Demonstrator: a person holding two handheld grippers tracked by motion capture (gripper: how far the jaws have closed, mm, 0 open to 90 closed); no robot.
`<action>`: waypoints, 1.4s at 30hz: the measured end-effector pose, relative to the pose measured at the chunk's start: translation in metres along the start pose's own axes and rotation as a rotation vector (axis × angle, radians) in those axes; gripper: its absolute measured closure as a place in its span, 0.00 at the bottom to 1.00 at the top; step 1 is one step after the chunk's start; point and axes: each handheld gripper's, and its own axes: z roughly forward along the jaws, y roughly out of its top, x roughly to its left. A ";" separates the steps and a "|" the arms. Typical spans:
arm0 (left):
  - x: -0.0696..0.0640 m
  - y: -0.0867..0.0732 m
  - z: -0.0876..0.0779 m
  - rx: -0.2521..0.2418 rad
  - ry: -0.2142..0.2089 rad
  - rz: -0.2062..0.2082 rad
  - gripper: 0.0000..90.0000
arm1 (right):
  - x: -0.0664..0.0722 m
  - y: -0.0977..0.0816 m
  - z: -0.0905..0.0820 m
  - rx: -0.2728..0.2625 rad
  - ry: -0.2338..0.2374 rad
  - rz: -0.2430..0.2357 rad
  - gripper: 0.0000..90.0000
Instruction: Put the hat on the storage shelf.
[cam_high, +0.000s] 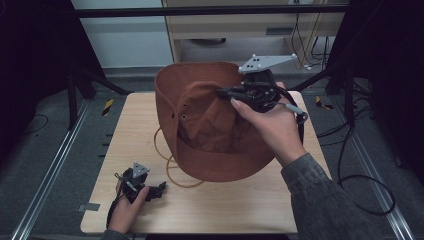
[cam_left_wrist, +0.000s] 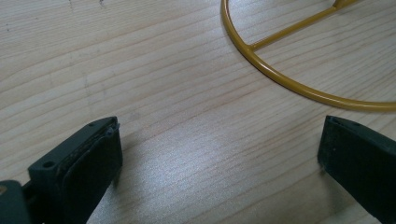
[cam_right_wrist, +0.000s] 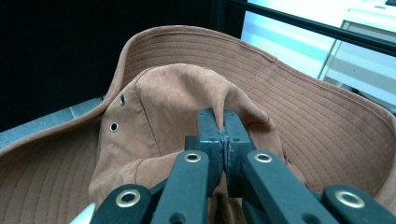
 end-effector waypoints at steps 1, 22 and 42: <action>0.000 0.000 0.000 0.000 0.000 0.000 0.00 | 0.001 0.001 0.002 0.002 0.002 -0.003 0.99; 0.000 0.000 0.000 -0.001 -0.001 -0.001 0.00 | 0.017 0.016 0.044 0.059 0.027 -0.036 0.99; 0.000 0.000 0.000 0.001 0.000 0.000 0.00 | 0.028 0.014 0.063 0.042 0.070 -0.030 0.99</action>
